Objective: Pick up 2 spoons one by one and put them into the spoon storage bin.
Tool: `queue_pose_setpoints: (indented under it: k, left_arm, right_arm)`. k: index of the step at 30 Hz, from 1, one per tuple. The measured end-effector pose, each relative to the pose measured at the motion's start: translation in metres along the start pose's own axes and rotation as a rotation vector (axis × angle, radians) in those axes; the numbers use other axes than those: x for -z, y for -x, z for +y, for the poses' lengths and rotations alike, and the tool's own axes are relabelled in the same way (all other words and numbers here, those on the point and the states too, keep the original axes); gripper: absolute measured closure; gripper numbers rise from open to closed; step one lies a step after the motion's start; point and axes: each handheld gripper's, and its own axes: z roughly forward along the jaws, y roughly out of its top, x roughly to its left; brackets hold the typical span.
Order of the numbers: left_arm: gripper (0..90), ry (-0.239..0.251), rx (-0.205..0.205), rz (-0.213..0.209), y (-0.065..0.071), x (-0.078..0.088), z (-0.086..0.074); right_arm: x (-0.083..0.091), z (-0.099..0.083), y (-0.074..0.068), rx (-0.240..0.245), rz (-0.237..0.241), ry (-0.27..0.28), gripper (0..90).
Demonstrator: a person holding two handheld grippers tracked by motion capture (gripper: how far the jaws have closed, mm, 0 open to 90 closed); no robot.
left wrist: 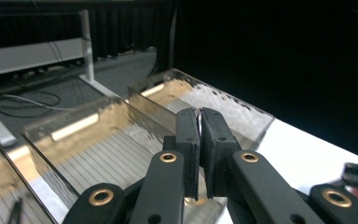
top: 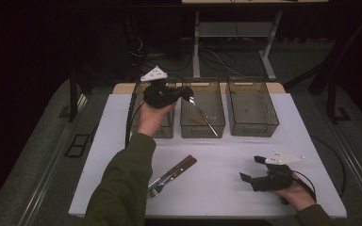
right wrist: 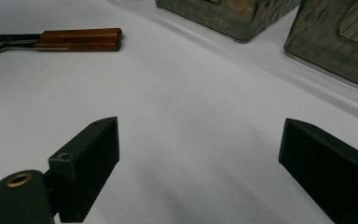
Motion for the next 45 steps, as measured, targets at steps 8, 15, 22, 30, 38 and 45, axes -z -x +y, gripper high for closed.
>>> queue_pose_setpoints:
  k: [8,15,22,30,38,45]
  left_arm:
    - [86.1,-0.004,-0.007,0.082,-0.014,-0.021,0.011]
    - [86.2,-0.058,-0.013,0.156,-0.021,-0.044,-0.002]
    - [86.1,-0.12,-0.011,0.177,-0.022,-0.06,-0.019]
    - [86.1,-0.147,0.027,0.161,-0.025,-0.068,-0.04]
    - [86.1,-0.153,0.06,0.146,-0.02,-0.078,-0.05]
    - [85.7,-0.157,0.06,0.159,-0.015,-0.085,-0.052]
  right_arm:
    - [0.002,0.001,-0.001,-0.001,0.003,0.011,12.2]
    - [0.003,0.001,-0.001,-0.004,0.001,0.019,12.2]
    - [0.003,0.001,-0.001,-0.003,0.003,0.019,12.2]
    - [0.004,0.002,0.0,-0.004,0.003,0.022,12.1]
    - [0.003,0.002,-0.001,0.001,0.004,0.019,12.2]
    - [0.004,0.002,0.0,-0.006,0.005,0.024,12.2]
